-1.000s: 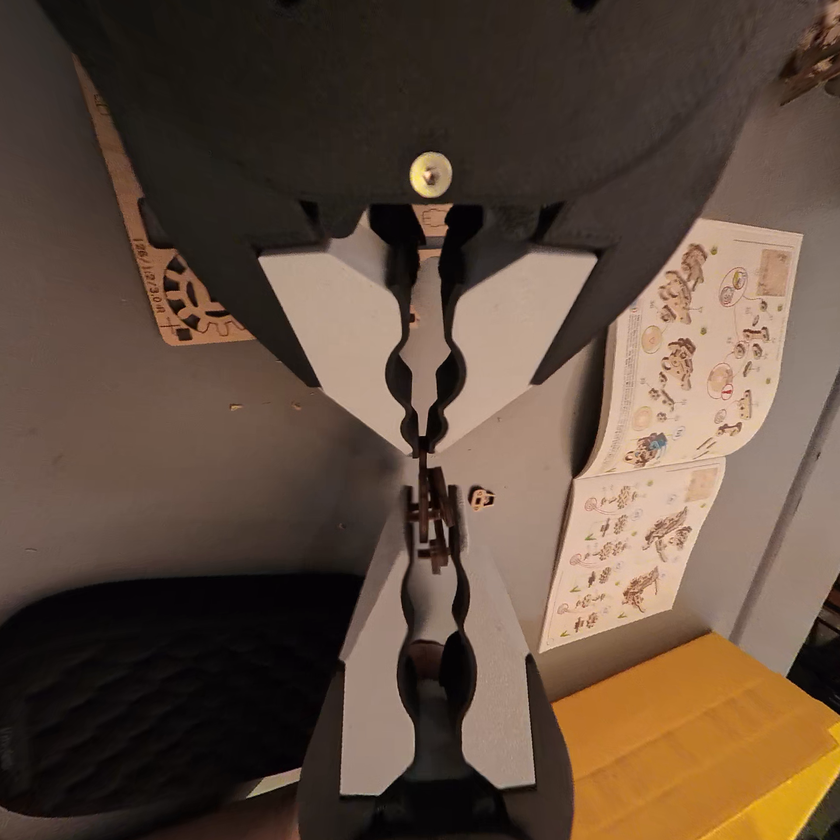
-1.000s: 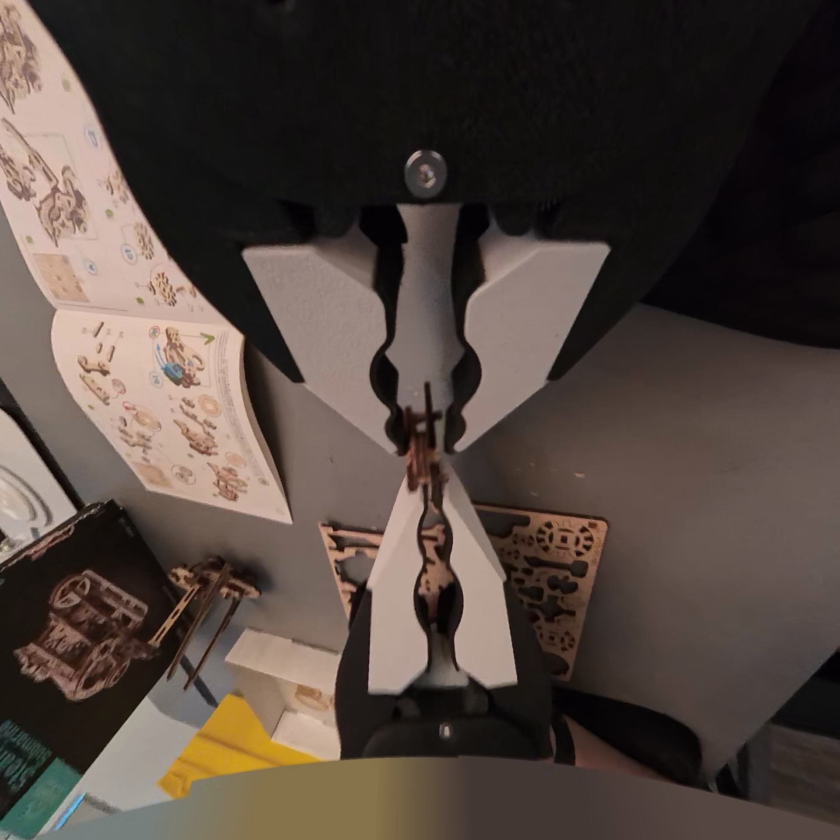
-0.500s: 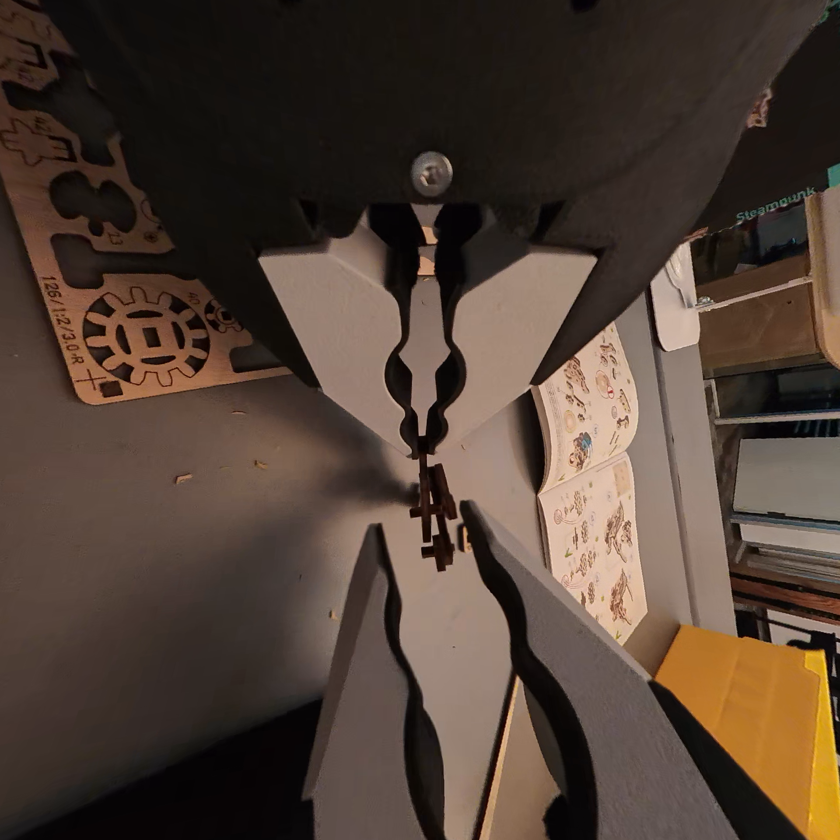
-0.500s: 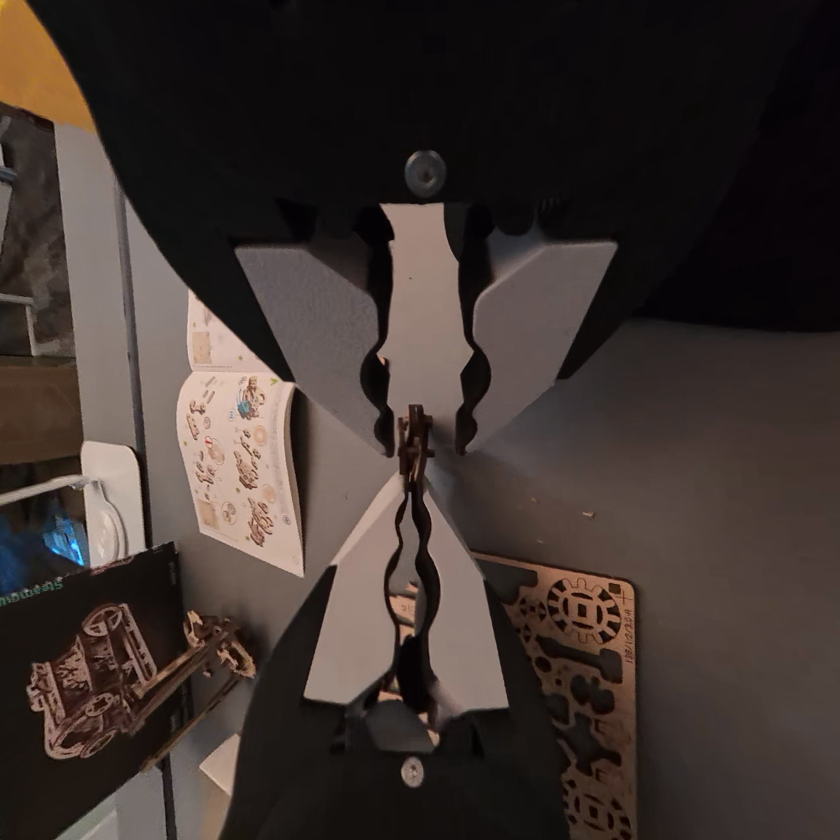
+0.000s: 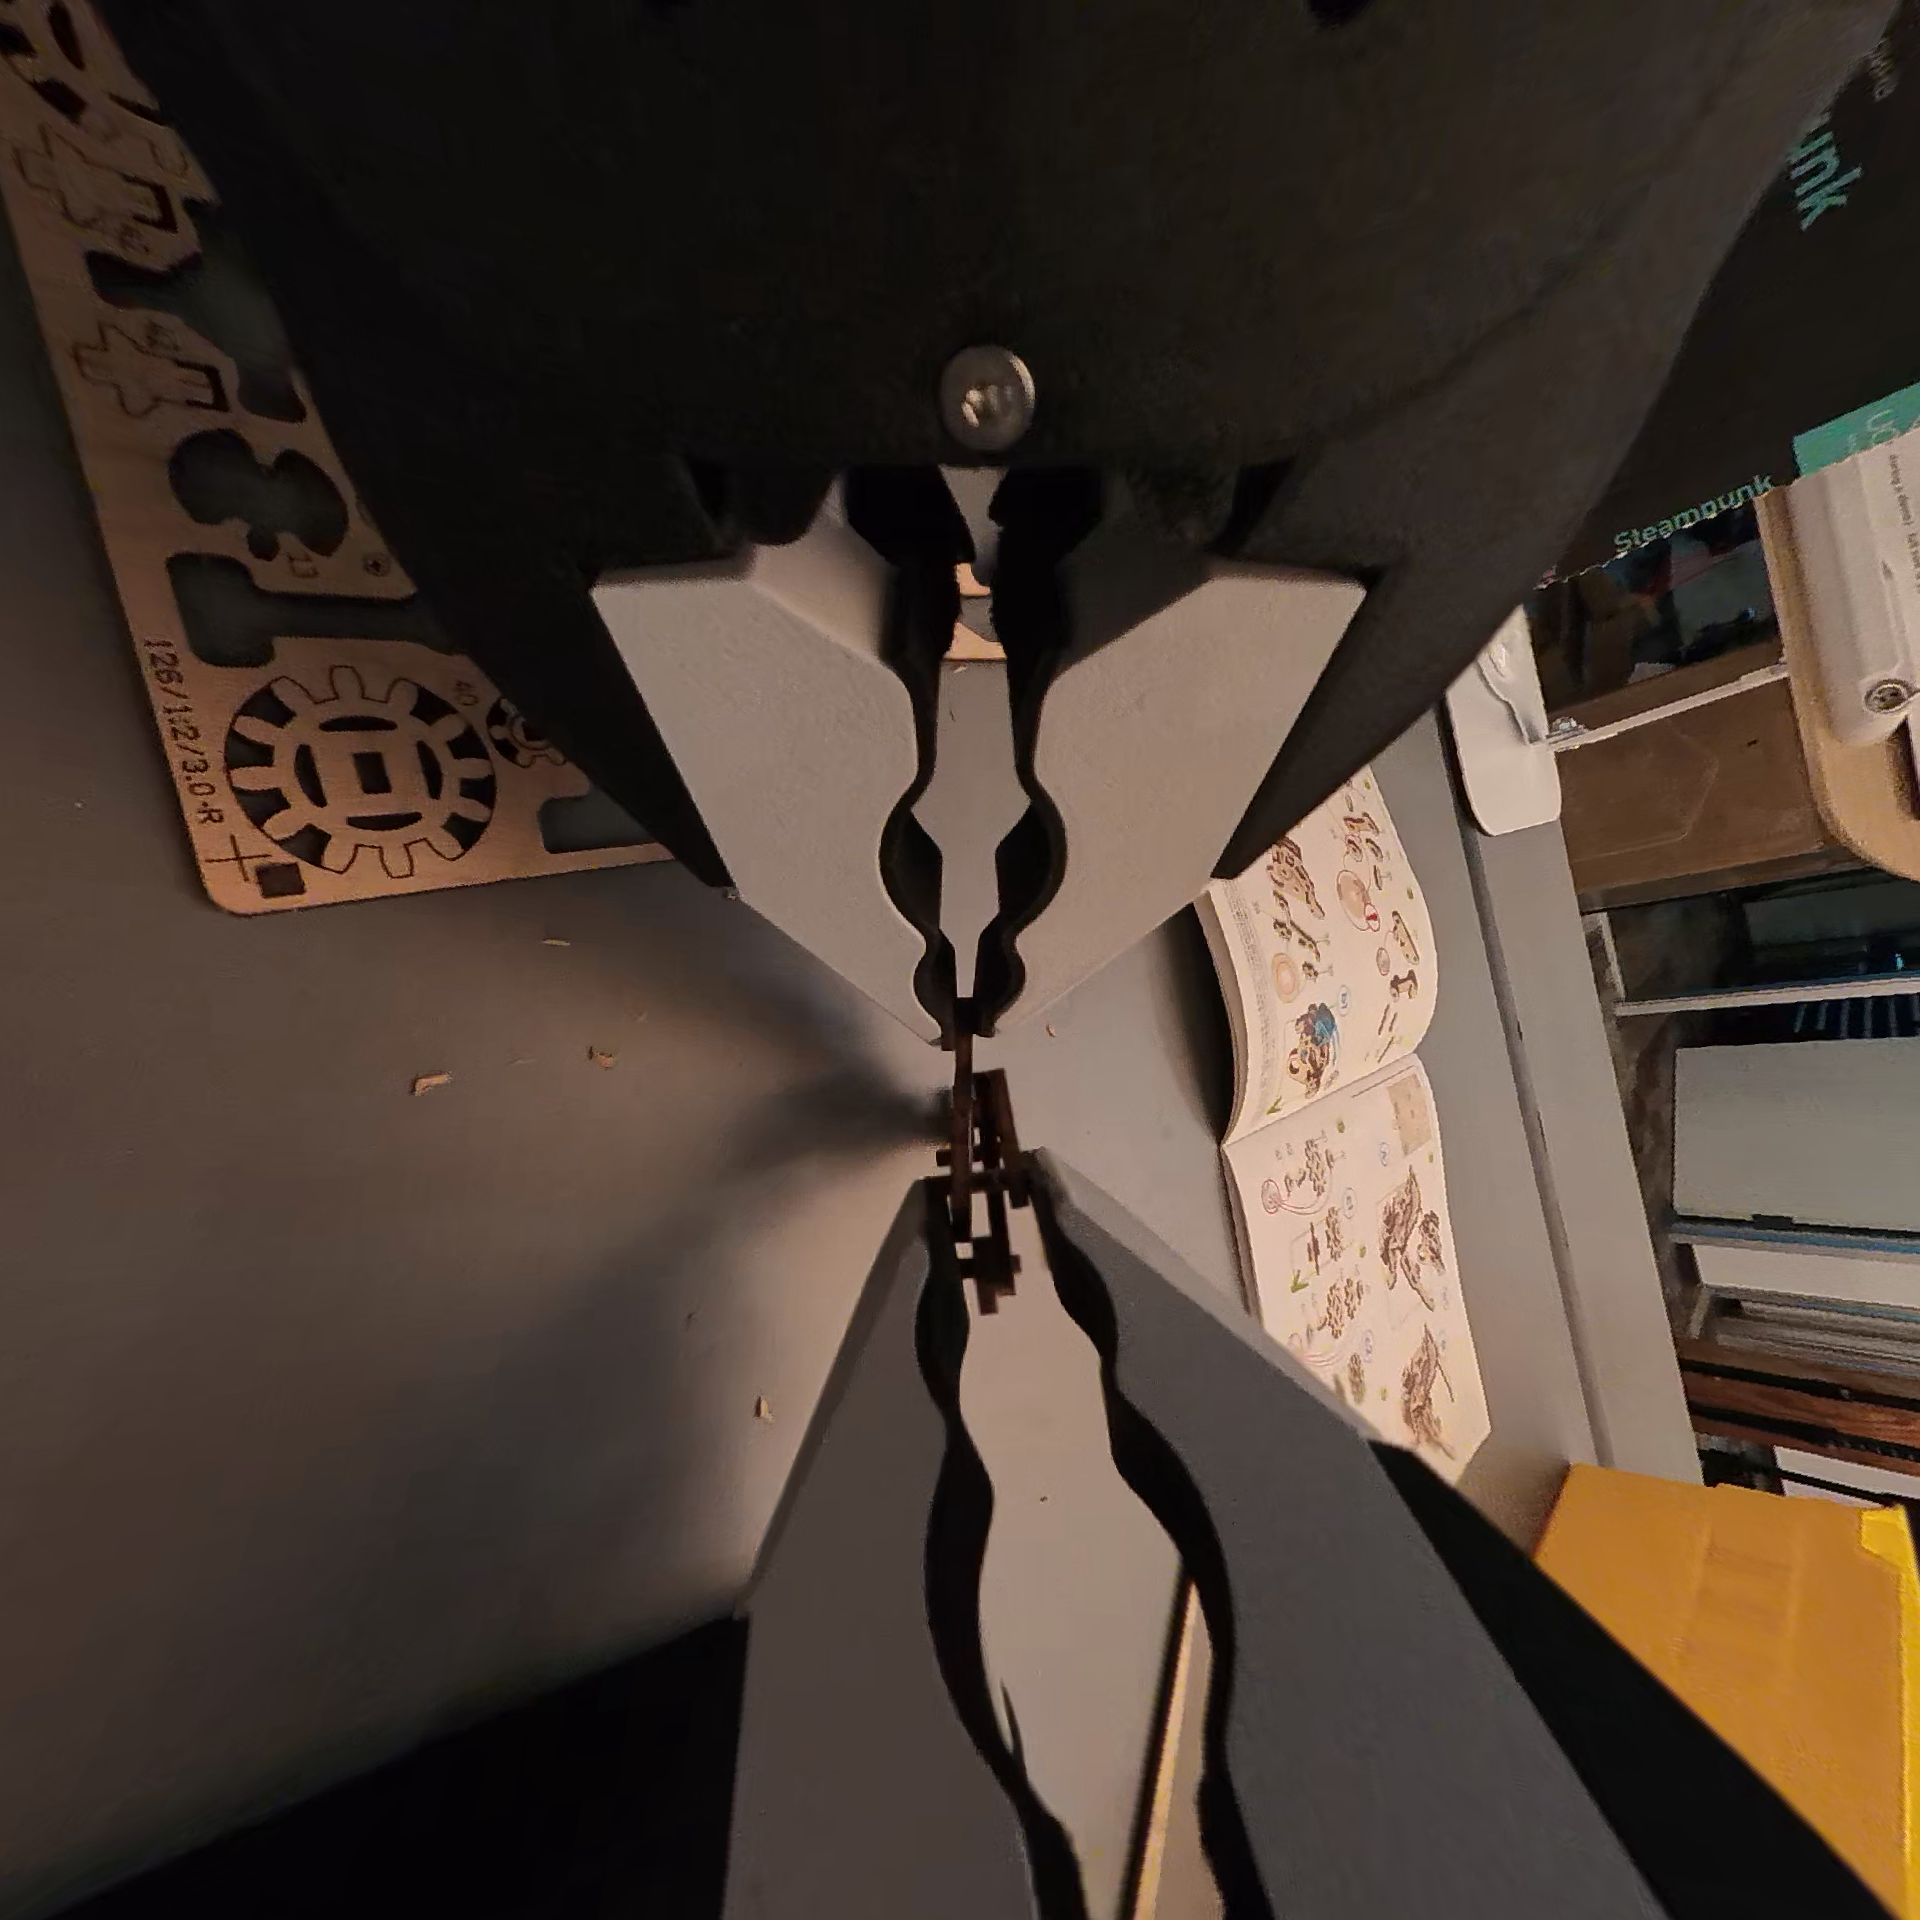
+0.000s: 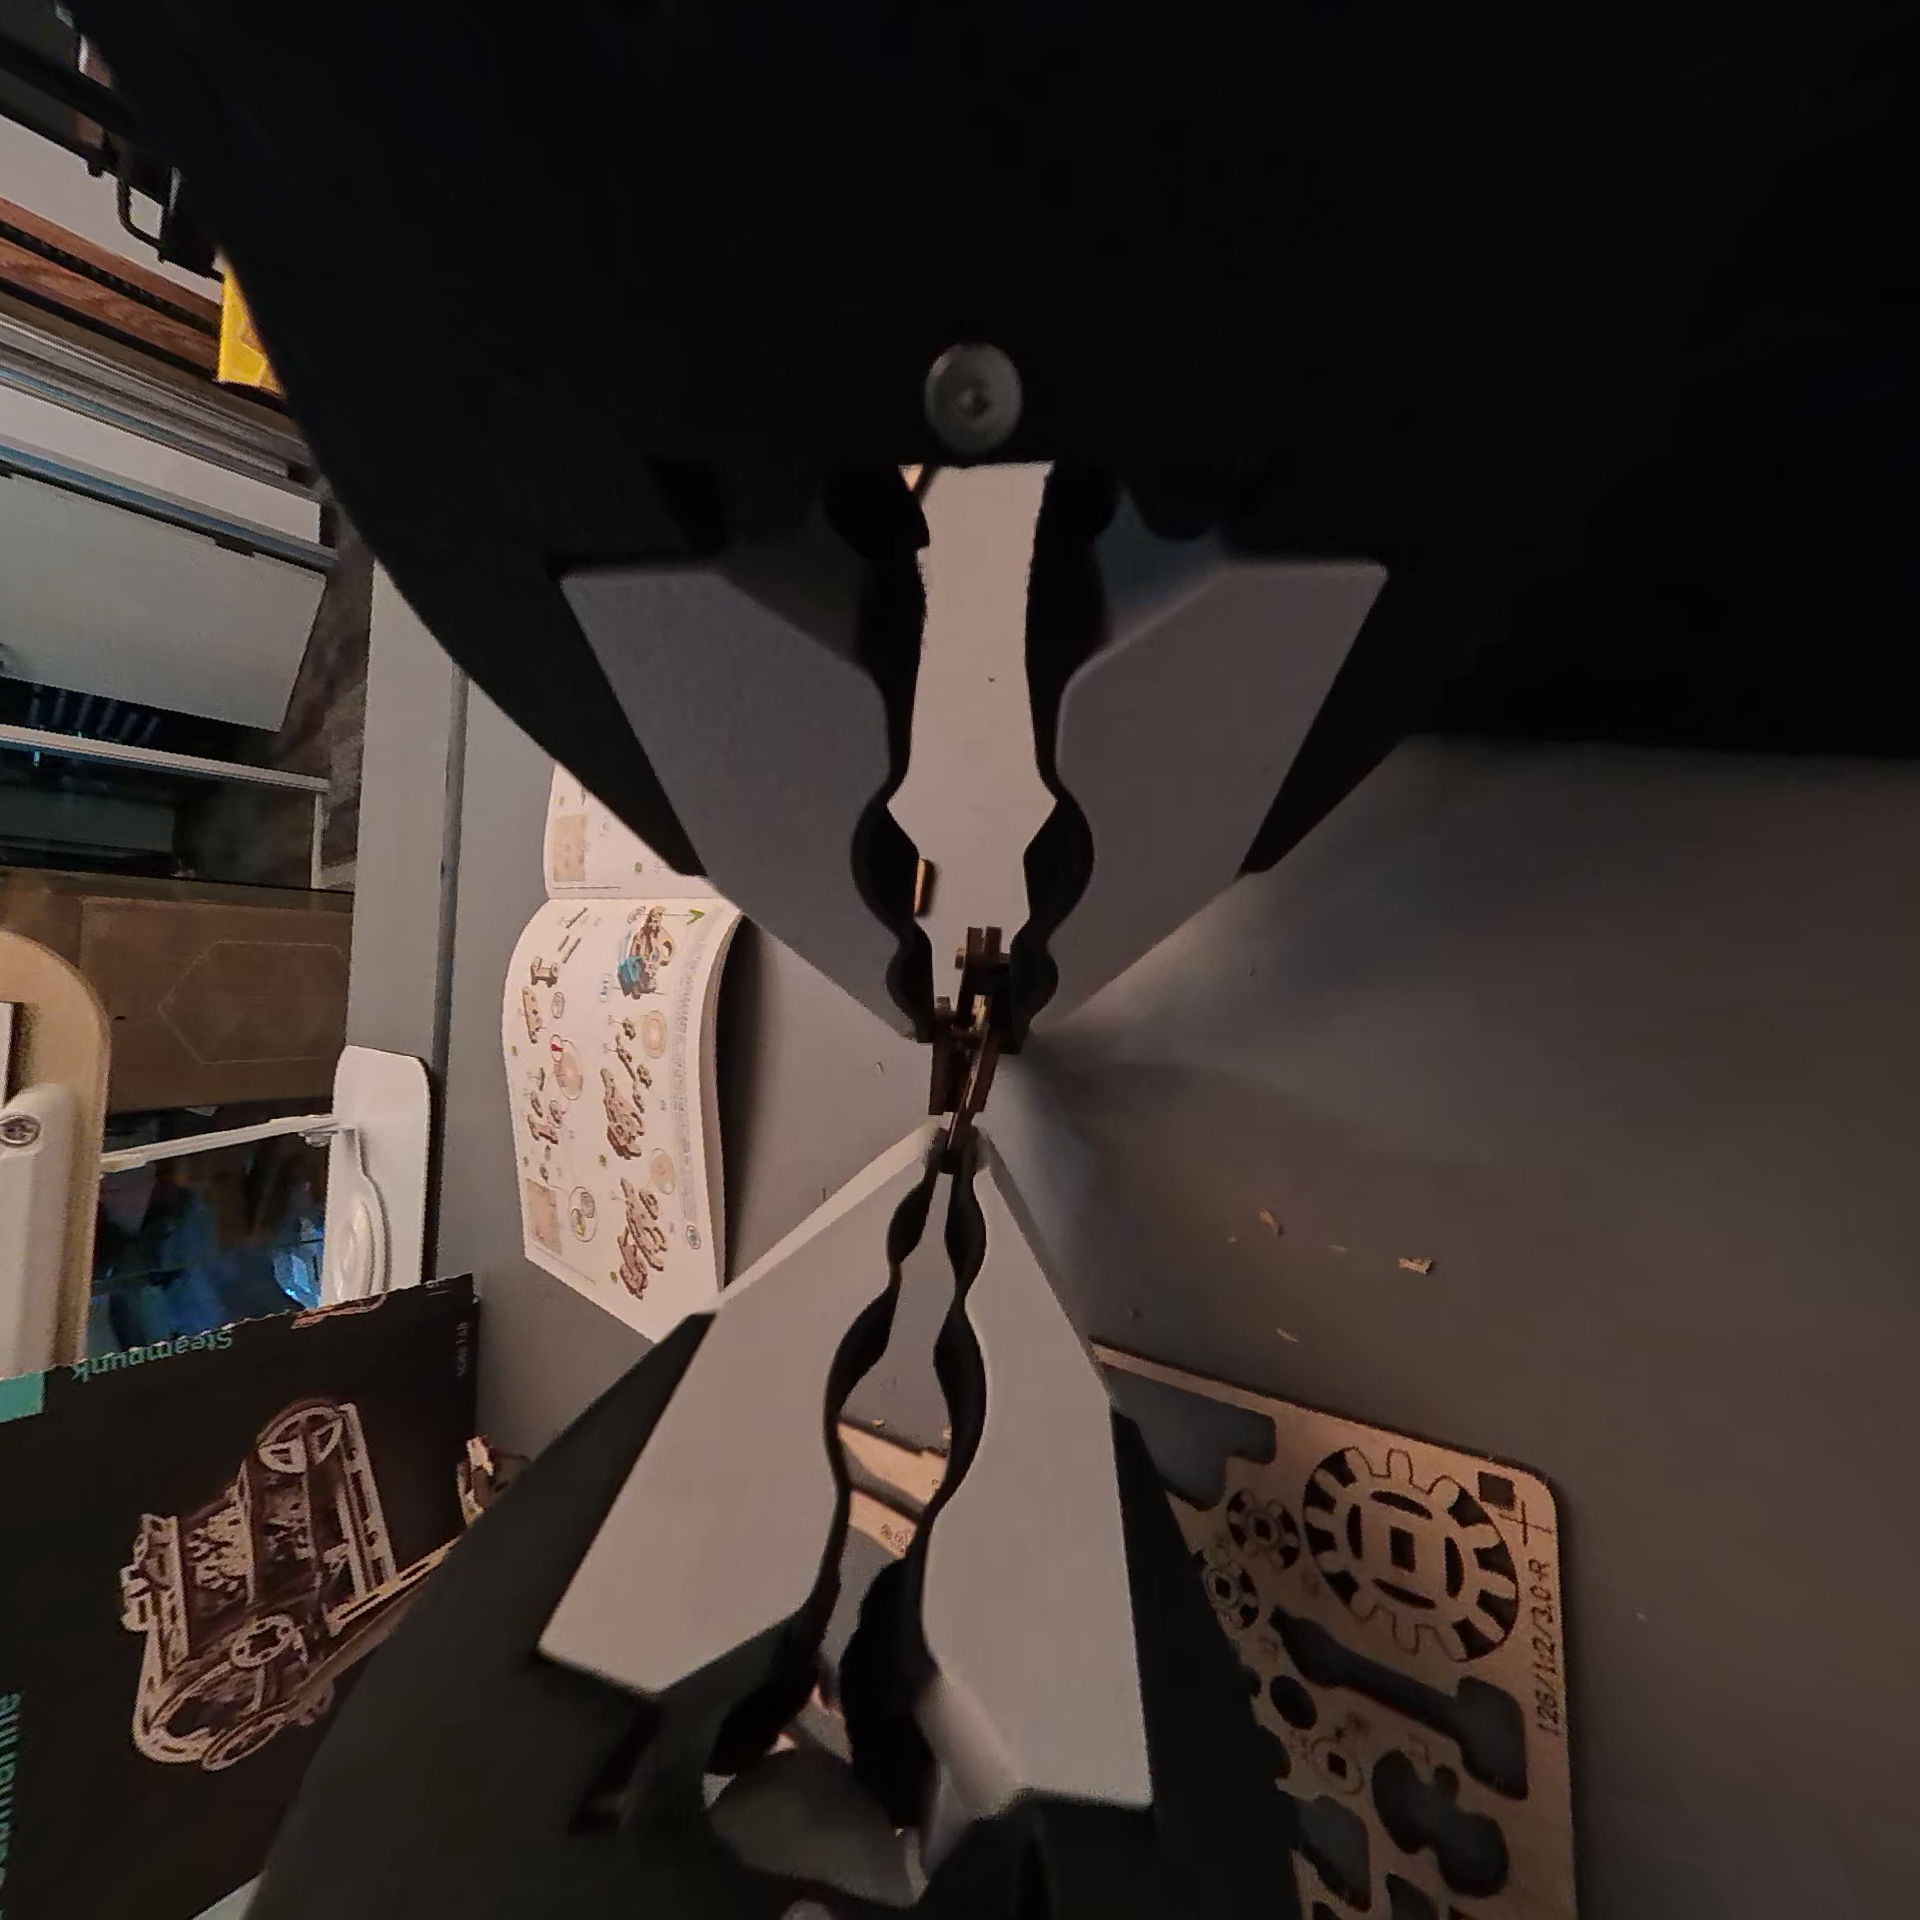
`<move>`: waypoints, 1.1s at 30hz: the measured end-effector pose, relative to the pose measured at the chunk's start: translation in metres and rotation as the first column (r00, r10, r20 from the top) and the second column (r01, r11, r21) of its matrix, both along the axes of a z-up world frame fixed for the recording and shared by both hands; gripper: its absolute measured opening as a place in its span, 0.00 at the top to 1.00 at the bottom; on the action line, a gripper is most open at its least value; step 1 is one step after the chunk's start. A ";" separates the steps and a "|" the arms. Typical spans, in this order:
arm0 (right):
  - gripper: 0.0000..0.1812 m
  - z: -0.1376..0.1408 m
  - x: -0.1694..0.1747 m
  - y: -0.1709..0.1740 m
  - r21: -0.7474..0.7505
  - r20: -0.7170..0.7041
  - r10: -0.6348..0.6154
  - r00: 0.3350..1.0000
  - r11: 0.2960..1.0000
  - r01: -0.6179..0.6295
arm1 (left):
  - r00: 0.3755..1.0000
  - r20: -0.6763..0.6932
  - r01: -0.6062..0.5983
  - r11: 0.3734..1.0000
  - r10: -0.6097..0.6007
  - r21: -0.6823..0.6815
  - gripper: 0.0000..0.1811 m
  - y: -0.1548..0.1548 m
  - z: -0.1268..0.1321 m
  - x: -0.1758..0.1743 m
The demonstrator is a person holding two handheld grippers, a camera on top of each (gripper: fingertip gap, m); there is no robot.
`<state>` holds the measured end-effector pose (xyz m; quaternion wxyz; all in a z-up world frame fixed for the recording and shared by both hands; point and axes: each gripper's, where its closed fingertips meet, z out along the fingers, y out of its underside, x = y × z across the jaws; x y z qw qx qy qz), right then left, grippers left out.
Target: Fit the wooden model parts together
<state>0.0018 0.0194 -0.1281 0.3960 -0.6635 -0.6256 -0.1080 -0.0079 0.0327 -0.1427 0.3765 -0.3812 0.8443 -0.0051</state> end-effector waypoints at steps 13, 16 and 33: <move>0.95 0.001 -0.002 0.003 0.029 -0.038 0.024 0.999 0.999 -0.023 | 1.000 0.003 -0.005 1.000 0.005 -0.028 0.99 0.001 0.002 -0.003; 0.95 0.002 -0.002 0.003 0.022 -0.059 0.036 0.998 0.999 -0.035 | 1.000 0.008 -0.003 0.999 0.004 -0.051 0.99 0.000 0.002 -0.004; 0.95 0.096 0.009 0.017 -0.425 -0.903 -0.367 0.223 0.835 -0.349 | 0.854 0.330 0.208 0.318 0.402 -0.925 0.81 0.008 0.095 0.012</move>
